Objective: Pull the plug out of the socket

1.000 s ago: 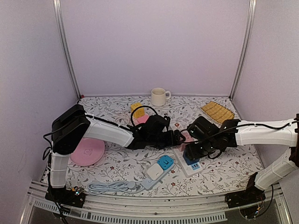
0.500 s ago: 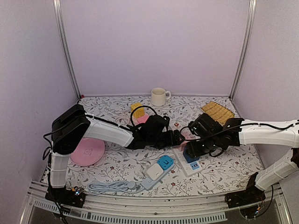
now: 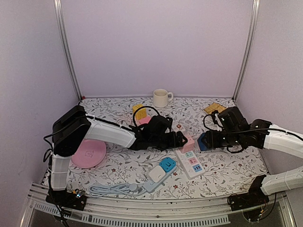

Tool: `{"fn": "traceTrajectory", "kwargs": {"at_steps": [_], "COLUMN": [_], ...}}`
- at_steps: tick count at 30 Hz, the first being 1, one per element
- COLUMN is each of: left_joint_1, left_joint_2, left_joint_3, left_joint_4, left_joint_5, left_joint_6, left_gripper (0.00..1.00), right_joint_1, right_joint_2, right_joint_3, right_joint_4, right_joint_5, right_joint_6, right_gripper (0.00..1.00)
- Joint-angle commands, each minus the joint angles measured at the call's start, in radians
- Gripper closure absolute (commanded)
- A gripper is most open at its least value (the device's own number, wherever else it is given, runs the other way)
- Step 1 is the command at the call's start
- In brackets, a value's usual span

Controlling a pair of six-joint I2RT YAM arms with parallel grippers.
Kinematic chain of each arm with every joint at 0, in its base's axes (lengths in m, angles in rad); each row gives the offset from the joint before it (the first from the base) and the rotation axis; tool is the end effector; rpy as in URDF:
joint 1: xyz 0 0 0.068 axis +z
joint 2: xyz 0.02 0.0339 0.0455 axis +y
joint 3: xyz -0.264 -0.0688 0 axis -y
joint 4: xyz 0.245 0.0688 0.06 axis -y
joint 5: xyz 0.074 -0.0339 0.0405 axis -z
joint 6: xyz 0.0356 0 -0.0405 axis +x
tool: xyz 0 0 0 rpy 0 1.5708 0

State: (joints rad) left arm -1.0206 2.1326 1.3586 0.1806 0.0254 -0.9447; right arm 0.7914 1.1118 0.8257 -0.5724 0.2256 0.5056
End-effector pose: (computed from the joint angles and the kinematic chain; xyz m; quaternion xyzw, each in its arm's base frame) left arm 0.2443 -0.3999 0.1473 0.0395 0.8820 -0.3968 0.2511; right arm 0.1645 0.1552 0.2563 -0.0938 0.9274 0.1252 0.3398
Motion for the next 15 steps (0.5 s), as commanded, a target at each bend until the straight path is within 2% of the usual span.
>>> {"fn": "traceTrajectory", "kwargs": {"at_steps": [1, 11, 13, 15], "left_joint_1": [0.012, 0.009, 0.009, 0.008], "left_joint_2": [0.031, -0.042, -0.056, -0.068], "left_joint_3": [-0.002, 0.040, 0.034, 0.025], "left_joint_4": [-0.198, -0.220, -0.222, -0.220], "left_joint_5": [-0.040, -0.045, -0.051, -0.054], "left_joint_6": [0.053, 0.104, 0.106, 0.106], "left_gripper": [0.16, 0.16, 0.16, 0.16], "right_joint_1": [-0.134, -0.446, -0.499, -0.548], "right_joint_2": [-0.068, -0.098, -0.102, -0.103], "right_joint_3": [-0.112, -0.350, -0.390, -0.425], "right_joint_4": [0.086, 0.378, 0.415, 0.445], "right_joint_5": [-0.091, -0.559, -0.620, -0.675], "right_joint_6": [0.002, 0.011, 0.020, 0.027], "right_gripper": [0.72, 0.69, 0.66, 0.58]}}
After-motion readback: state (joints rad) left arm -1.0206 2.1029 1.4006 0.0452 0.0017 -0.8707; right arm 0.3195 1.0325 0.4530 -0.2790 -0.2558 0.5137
